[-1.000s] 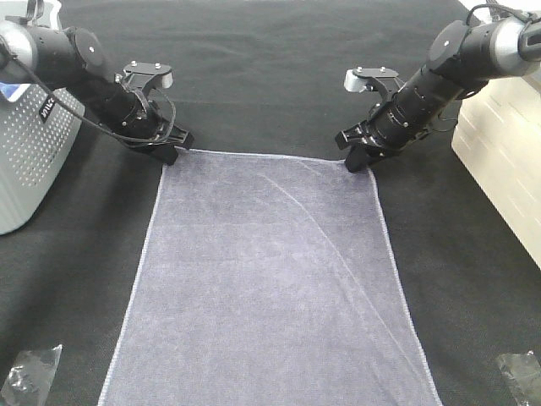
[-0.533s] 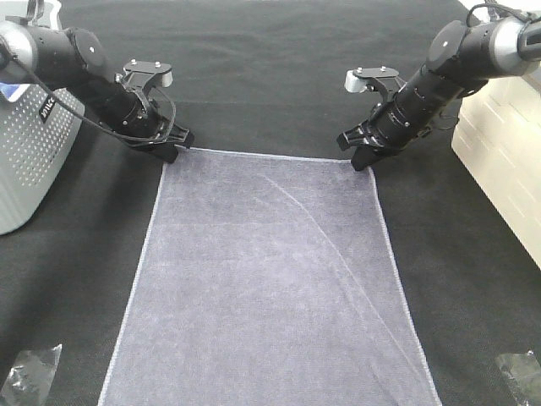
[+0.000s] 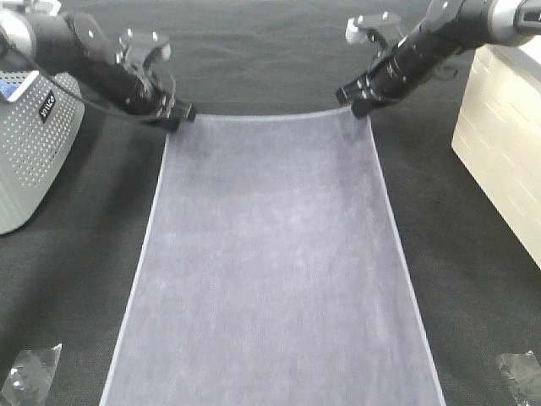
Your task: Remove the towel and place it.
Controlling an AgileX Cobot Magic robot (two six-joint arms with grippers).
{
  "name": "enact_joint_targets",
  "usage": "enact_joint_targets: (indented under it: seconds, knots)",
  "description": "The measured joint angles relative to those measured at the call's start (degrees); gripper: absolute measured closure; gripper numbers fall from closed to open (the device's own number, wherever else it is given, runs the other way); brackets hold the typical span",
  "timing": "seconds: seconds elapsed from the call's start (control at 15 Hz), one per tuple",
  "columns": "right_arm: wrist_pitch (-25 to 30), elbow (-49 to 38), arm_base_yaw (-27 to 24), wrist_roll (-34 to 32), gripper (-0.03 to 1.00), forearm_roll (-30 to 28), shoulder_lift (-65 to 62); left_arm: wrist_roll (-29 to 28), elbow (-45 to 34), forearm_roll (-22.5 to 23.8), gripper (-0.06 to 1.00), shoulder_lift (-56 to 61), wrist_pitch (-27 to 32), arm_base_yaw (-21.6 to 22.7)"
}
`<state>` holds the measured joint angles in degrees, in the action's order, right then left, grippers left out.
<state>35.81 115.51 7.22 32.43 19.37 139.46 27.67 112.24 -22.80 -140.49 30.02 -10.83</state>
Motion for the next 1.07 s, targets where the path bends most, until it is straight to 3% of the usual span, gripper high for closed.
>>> enact_joint_targets:
  seconds: [0.33, 0.47, 1.07]
  knots:
    - [-8.82, 0.97, 0.0, -0.11, 0.95, 0.17, 0.0, 0.0, 1.72, 0.06, 0.94, 0.0, -6.88, 0.0]
    - [-13.75, 0.97, 0.0, -0.11, 0.95, 1.43, 0.17, 0.86, 1.78, -0.06, 0.94, 0.0, -12.61, -0.46]
    - [-24.12, 1.15, 0.69, 1.32, 0.95, 5.33, 0.4, 1.32, 1.78, 0.46, 0.94, -0.11, -26.24, -0.92]
